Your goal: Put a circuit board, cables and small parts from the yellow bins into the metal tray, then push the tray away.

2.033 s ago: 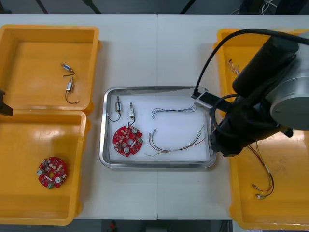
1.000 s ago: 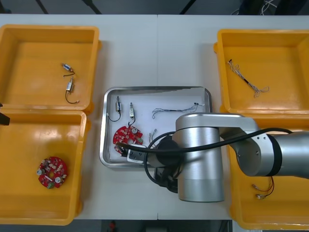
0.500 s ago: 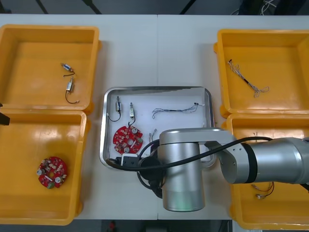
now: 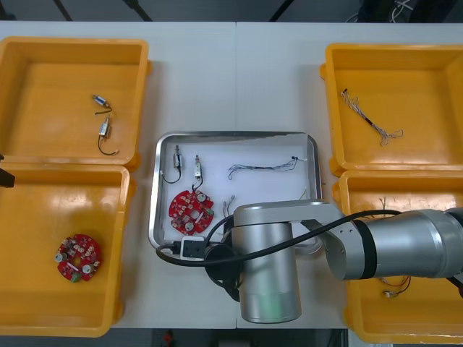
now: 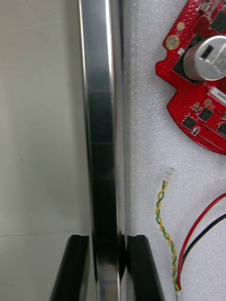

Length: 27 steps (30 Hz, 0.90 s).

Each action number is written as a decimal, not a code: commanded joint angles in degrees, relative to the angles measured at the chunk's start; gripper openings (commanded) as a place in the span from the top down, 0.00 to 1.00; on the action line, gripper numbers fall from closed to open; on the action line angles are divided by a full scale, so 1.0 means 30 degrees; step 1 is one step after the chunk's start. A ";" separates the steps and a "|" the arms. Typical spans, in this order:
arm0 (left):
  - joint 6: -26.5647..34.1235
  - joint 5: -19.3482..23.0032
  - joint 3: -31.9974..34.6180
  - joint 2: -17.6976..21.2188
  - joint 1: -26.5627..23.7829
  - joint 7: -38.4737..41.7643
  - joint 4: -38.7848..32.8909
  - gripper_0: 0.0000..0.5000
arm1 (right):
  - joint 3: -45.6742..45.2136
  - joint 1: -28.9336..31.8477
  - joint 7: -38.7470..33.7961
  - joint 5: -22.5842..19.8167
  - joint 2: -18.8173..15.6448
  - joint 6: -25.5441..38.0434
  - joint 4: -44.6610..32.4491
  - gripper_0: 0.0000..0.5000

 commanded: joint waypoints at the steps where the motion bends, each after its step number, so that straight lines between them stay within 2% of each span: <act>1: -0.0187 -0.0186 0.0432 0.0987 0.0318 -0.0843 -0.0359 0.00 | 0.0239 -0.0590 0.0527 0.0166 0.0483 -0.0140 -0.0191 1.00; 7: -0.0187 -0.0186 0.0432 0.0987 0.0318 -0.0843 -0.0359 0.00 | 0.0239 -0.0912 0.0557 0.0518 0.0190 -0.0198 -0.0191 1.00; 16: -0.0187 -0.0186 0.0432 0.0987 0.0318 -0.0843 -0.0359 0.00 | 0.0239 -0.2992 0.1201 0.0606 -0.0513 -0.0374 0.0014 1.00; 27: -0.0187 -0.0186 0.0432 0.0987 0.0318 -0.0843 -0.0359 0.00 | 0.0239 -0.4721 0.2110 0.1221 -0.0484 -0.1692 0.2182 1.00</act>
